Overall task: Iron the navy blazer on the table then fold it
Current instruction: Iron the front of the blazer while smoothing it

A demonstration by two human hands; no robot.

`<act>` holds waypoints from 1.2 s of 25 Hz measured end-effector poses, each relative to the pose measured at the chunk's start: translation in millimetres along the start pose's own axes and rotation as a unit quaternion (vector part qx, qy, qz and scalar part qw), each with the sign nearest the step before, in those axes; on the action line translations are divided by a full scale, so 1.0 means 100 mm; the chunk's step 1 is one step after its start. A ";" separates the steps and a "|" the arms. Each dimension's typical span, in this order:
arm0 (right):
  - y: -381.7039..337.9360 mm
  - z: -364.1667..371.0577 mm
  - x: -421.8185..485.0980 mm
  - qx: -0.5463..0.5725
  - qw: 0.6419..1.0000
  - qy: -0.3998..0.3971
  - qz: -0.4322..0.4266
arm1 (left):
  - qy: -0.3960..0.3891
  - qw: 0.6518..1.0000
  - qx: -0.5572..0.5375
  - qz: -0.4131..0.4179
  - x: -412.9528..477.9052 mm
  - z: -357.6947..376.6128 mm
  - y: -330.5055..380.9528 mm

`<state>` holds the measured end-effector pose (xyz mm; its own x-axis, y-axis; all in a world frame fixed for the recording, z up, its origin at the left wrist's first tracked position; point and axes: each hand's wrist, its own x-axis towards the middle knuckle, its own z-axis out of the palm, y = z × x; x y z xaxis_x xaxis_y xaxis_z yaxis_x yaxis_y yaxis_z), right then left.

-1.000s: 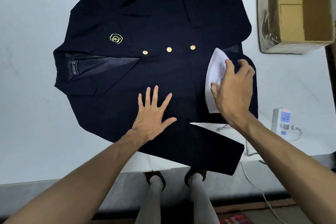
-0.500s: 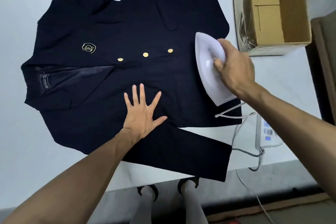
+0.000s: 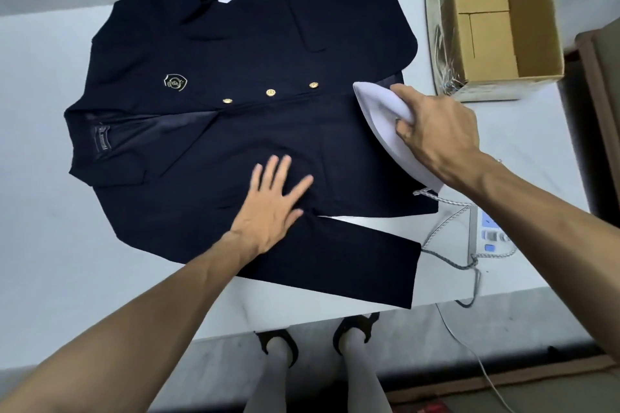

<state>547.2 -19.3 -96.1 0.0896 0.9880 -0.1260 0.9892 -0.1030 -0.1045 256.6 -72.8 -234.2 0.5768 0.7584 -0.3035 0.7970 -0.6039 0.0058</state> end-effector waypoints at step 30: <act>-3.54 0.98 -0.24 -0.138 0.828 -0.146 -0.523 | 0.036 0.964 -0.230 -0.127 -1.64 0.67 -2.64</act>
<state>183.5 -17.6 -152.6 -0.8252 0.4460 -0.3467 0.5006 0.8617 -0.0829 -60.4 -54.6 -249.9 0.3507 0.8925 -0.2835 0.8997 -0.2371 0.3666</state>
